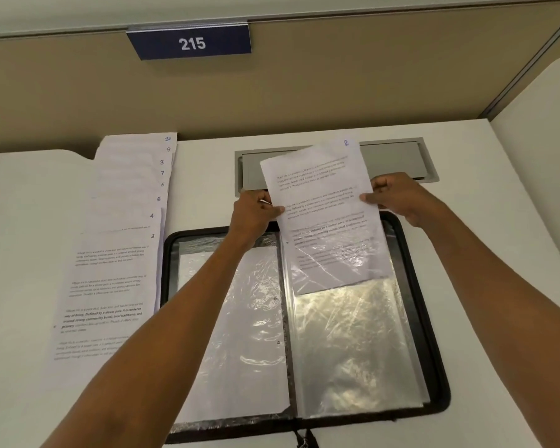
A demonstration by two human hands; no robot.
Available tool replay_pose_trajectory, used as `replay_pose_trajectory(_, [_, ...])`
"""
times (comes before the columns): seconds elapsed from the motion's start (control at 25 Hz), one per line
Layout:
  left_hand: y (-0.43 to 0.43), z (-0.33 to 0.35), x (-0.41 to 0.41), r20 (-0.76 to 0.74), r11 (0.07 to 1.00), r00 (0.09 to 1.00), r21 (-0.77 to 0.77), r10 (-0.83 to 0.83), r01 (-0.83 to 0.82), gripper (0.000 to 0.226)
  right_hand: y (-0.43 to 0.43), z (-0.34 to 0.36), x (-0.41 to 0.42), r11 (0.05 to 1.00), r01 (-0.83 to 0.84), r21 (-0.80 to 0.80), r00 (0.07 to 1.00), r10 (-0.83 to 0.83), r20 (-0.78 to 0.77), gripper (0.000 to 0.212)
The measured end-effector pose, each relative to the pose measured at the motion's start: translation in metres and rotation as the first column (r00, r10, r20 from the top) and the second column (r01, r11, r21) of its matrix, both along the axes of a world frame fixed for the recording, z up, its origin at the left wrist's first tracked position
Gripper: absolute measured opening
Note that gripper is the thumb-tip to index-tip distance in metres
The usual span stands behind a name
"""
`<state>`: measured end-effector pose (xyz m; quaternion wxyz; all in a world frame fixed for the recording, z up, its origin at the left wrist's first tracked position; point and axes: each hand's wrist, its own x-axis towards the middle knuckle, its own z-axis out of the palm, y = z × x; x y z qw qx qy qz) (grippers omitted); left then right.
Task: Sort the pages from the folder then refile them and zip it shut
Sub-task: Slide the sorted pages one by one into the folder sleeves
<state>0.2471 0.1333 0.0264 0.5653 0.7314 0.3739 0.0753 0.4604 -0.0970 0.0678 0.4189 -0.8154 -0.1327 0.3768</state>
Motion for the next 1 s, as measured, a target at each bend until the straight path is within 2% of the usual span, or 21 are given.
replay_pose_trajectory(0.16, [0.001, 0.001, 0.002, -0.029, 0.999, 0.999, 0.027, -0.019, 0.019, 0.016, -0.008, 0.007, 0.006, 0.969, -0.175, -0.177, 0.984, 0.165, -0.071, 0.034])
replay_pose_trajectory(0.28, [0.003, -0.002, 0.002, -0.001, 1.000, 1.000, 0.017, 0.003, -0.002, 0.016, -0.016, 0.004, -0.004, 0.934, -0.217, -0.284, 0.975, 0.220, -0.019, 0.038])
replay_pose_trajectory(0.36, [0.004, -0.002, 0.001, 0.034, 1.000, 0.999, -0.002, 0.016, -0.016, 0.016, -0.022, -0.001, -0.016, 0.950, -0.183, -0.252, 0.983, 0.177, -0.047, 0.031])
replay_pose_trajectory(0.48, [0.006, -0.002, 0.001, 0.063, 0.998, 0.998, -0.059, -0.021, 0.025, 0.021, -0.031, -0.007, -0.027, 0.987, -0.044, -0.152, 0.998, 0.035, -0.060, 0.023])
replay_pose_trajectory(0.6, [0.007, -0.004, 0.000, 0.002, 0.995, 0.996, -0.053, -0.085, 0.085, 0.029, -0.038, -0.011, -0.030, 0.994, 0.085, -0.062, 0.993, -0.089, -0.071, 0.023])
replay_pose_trajectory(0.72, [0.002, -0.004, 0.003, -0.086, 0.984, 0.984, 0.071, -0.155, 0.161, 0.034, -0.043, -0.013, -0.035, 0.995, 0.086, -0.041, 0.990, -0.090, -0.105, 0.025])
replay_pose_trajectory(0.8, [-0.001, 0.001, 0.015, -0.102, 0.940, 0.989, 0.315, -0.106, 0.133, 0.043, -0.044, -0.018, -0.041, 0.994, 0.094, -0.051, 0.994, -0.097, -0.049, 0.027])
replay_pose_trajectory(0.88, [-0.005, 0.008, 0.037, -0.164, 0.784, 0.978, 0.586, -0.131, 0.203, 0.057, -0.045, -0.026, -0.047, 0.993, 0.111, -0.046, 0.992, -0.107, 0.068, 0.028])
replay_pose_trajectory(0.92, [-0.007, 0.012, 0.051, -0.209, 0.717, 0.960, 0.639, -0.185, 0.277, 0.061, -0.046, -0.030, -0.048, 0.992, 0.121, -0.041, 0.986, -0.115, 0.118, 0.029])
replay_pose_trajectory(1.0, [-0.010, 0.016, 0.083, -0.304, 0.637, 0.903, 0.641, -0.303, 0.429, 0.063, -0.047, -0.037, -0.054, 0.986, 0.162, -0.035, 0.966, -0.151, 0.209, 0.031])
